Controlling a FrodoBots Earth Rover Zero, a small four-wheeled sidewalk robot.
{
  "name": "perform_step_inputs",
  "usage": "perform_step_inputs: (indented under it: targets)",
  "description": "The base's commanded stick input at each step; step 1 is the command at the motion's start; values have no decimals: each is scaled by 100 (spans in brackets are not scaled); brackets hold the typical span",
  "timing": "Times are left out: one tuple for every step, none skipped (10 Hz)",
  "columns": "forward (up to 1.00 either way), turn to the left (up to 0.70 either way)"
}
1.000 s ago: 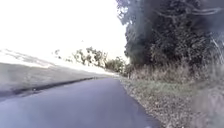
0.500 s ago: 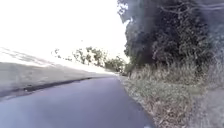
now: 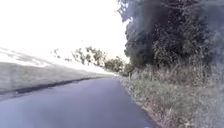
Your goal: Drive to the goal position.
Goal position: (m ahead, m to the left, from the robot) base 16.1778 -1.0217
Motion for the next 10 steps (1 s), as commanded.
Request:
perform_step_inputs:
  targets:
    - [70, 0]
    - [70, 0]
    - [70, 0]
    - [70, 0]
    - [70, 0]
    - [70, 0]
    - [70, 0]
    - [70, 0]
    - [70, 0]
    - [70, 0]
